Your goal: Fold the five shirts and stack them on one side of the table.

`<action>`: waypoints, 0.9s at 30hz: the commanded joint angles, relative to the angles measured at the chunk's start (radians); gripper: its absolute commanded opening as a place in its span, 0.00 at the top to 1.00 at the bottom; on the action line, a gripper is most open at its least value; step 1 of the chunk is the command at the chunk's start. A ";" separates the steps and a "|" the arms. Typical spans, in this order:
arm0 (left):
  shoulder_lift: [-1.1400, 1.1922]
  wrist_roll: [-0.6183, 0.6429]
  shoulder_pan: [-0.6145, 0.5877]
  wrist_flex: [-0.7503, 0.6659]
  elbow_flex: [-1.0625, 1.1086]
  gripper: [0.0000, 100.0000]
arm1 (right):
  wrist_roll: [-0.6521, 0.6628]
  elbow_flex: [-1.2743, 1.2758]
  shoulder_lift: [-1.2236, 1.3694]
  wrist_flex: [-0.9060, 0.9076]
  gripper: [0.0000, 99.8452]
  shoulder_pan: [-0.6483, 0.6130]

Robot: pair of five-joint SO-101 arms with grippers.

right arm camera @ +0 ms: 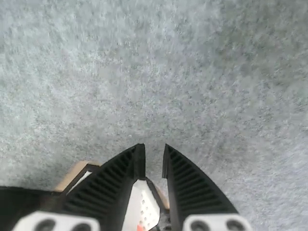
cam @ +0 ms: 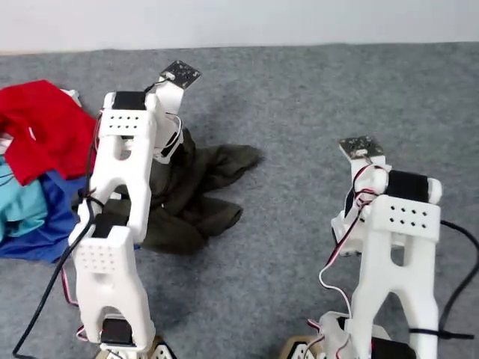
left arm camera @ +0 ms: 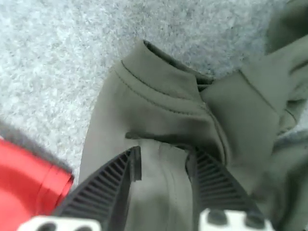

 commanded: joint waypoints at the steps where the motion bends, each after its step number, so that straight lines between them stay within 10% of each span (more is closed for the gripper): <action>1: 0.012 0.005 0.003 0.014 -0.050 0.83 | -0.011 0.011 -0.008 0.008 0.93 -0.004; 11: -0.063 -0.003 0.006 0.028 -0.051 1.00 | -0.011 0.012 -0.008 -0.001 0.93 -0.004; 27: -0.463 0.005 -0.063 0.261 -0.280 1.00 | -0.009 0.008 -0.008 -0.002 0.93 -0.008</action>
